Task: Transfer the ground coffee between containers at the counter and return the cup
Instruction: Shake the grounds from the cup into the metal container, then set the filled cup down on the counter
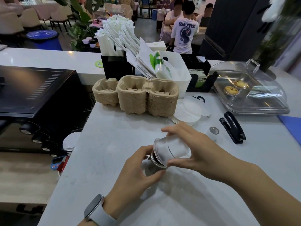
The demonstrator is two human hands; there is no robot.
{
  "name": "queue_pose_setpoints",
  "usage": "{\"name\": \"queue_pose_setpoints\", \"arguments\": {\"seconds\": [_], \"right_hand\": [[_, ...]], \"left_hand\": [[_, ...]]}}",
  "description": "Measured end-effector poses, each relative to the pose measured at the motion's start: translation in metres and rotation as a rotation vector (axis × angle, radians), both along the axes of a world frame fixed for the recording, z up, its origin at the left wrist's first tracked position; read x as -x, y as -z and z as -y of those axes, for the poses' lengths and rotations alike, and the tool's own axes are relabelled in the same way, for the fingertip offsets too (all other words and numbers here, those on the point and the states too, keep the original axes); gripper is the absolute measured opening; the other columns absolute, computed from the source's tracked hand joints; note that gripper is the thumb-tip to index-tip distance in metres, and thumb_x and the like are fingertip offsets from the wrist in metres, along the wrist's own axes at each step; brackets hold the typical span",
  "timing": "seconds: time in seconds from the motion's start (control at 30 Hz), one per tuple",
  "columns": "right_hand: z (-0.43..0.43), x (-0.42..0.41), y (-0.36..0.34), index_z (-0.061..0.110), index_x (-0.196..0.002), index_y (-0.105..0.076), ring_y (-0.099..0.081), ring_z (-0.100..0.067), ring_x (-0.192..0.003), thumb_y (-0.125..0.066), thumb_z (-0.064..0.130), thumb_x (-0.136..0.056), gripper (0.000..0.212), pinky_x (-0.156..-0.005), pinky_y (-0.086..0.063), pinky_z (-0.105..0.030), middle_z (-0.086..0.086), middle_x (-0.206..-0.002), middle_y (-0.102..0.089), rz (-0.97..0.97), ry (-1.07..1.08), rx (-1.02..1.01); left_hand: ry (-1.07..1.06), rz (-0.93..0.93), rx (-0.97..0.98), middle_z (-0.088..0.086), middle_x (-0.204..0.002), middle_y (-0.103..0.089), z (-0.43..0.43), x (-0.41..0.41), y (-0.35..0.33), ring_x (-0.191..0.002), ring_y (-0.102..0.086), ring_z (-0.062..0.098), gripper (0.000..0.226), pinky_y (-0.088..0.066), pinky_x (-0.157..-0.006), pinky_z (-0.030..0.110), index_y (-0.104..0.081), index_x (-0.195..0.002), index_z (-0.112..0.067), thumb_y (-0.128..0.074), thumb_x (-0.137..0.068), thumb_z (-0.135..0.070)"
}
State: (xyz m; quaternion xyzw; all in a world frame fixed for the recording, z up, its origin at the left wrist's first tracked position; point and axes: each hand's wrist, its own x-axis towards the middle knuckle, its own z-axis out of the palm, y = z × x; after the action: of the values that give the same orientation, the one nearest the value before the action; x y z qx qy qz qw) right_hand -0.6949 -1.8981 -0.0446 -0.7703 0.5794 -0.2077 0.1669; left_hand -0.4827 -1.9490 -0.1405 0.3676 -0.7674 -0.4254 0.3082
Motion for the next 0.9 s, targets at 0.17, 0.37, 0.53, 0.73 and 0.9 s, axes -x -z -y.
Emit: {"name": "queue_pose_setpoints", "arguments": {"seconds": [0.17,0.37,0.53,0.73,0.9], "right_hand": [[0.000,0.005,0.001,0.029,-0.143,-0.053,-0.055,-0.005,-0.114,-0.082,0.043,-0.082,0.069,-0.096,-0.047,-0.024,0.015,-0.127,-0.052,-0.031,0.001,-0.034],[-0.008,0.008,0.011,0.035,-0.156,-0.031,-0.049,0.004,-0.124,-0.079,0.043,-0.083,0.087,-0.104,-0.038,-0.015,0.022,-0.130,-0.053,-0.009,0.058,-0.053],[-0.028,0.015,0.033,0.046,-0.149,-0.037,-0.055,-0.007,-0.124,-0.086,0.029,-0.077,0.089,-0.099,-0.040,-0.010,0.023,-0.126,-0.059,0.271,0.195,0.027],[-0.057,0.041,0.071,0.043,-0.144,-0.043,-0.062,0.001,-0.121,-0.087,0.033,-0.070,0.087,-0.097,-0.041,-0.003,0.019,-0.130,-0.064,0.537,0.418,0.084],[-0.076,0.068,0.093,0.048,-0.139,-0.046,-0.065,0.005,-0.113,-0.084,0.039,-0.065,0.084,-0.092,-0.047,-0.004,0.023,-0.125,-0.063,0.614,0.585,0.079]], "left_hand": [[-0.020,-0.009,0.032,-0.021,-0.120,-0.071,-0.002,0.000,0.000,-0.117,-0.067,0.004,0.052,-0.051,-0.098,0.016,-0.062,-0.126,-0.032,-0.084,-0.079,-0.030],[-0.028,-0.017,0.057,-0.023,-0.122,-0.069,-0.002,-0.001,0.000,-0.118,-0.066,0.001,0.055,-0.048,-0.099,0.010,-0.061,-0.128,-0.032,-0.087,-0.080,-0.028],[-0.035,-0.019,0.036,-0.025,-0.125,-0.067,-0.001,-0.002,0.002,-0.121,-0.065,0.000,0.056,-0.045,-0.099,0.005,-0.060,-0.128,-0.034,-0.088,-0.080,-0.028],[-0.066,-0.031,-0.022,-0.023,-0.128,-0.068,0.001,-0.003,0.007,-0.125,-0.063,0.000,0.059,-0.043,-0.099,0.003,-0.059,-0.125,-0.040,-0.090,-0.079,-0.021],[-0.127,-0.059,-0.065,-0.021,-0.124,-0.070,0.006,-0.005,0.011,-0.123,-0.064,-0.003,0.057,-0.043,-0.095,0.000,-0.060,-0.123,-0.033,-0.092,-0.078,-0.018]]}}
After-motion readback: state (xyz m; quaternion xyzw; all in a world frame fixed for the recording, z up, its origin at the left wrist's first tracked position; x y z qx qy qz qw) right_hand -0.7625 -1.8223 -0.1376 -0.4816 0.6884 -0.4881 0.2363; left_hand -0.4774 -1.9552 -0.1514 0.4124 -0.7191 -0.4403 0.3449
